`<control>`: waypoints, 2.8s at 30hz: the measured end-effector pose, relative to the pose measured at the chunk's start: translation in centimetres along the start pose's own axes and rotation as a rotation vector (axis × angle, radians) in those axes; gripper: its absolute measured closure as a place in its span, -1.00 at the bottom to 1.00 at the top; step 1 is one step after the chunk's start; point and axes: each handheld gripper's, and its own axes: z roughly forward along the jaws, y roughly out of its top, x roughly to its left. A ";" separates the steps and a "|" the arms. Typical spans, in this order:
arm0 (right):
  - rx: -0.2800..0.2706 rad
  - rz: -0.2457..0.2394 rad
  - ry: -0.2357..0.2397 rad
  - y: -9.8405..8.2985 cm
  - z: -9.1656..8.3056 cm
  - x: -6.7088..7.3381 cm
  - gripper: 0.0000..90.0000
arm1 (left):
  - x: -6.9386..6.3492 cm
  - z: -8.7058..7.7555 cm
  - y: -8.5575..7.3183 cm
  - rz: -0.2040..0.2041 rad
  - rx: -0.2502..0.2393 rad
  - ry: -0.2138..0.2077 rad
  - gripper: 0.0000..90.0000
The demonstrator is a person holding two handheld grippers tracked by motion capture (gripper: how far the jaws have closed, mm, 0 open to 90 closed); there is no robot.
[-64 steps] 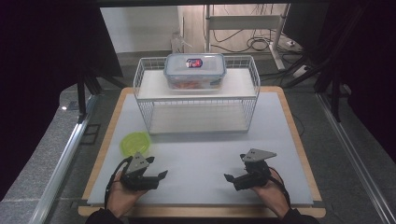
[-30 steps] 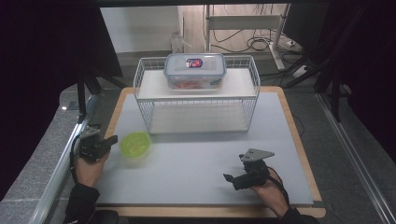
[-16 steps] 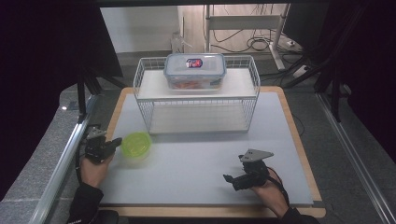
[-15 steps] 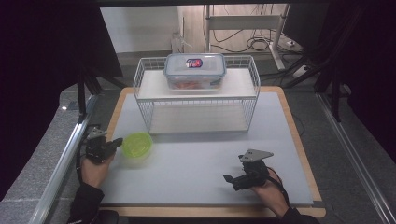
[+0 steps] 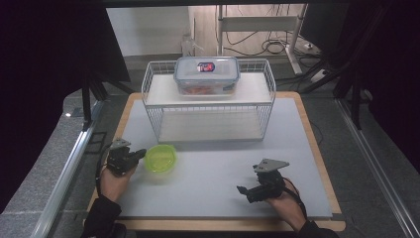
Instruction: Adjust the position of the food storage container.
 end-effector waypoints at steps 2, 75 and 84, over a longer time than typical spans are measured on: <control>0.001 -0.001 -0.001 0.0 0.0 0.0 -0.91 | -0.6 0.2 0.1 0.008 0.004 -0.013 1.00; 0.018 0.012 -0.005 -0.1 0.0 -0.2 -0.91 | -13.1 -1.2 -5.1 0.200 0.221 -0.281 0.94; 0.024 0.013 -0.003 -0.2 0.2 -0.2 -0.91 | -13.9 0.8 -4.1 0.245 0.251 -0.260 0.93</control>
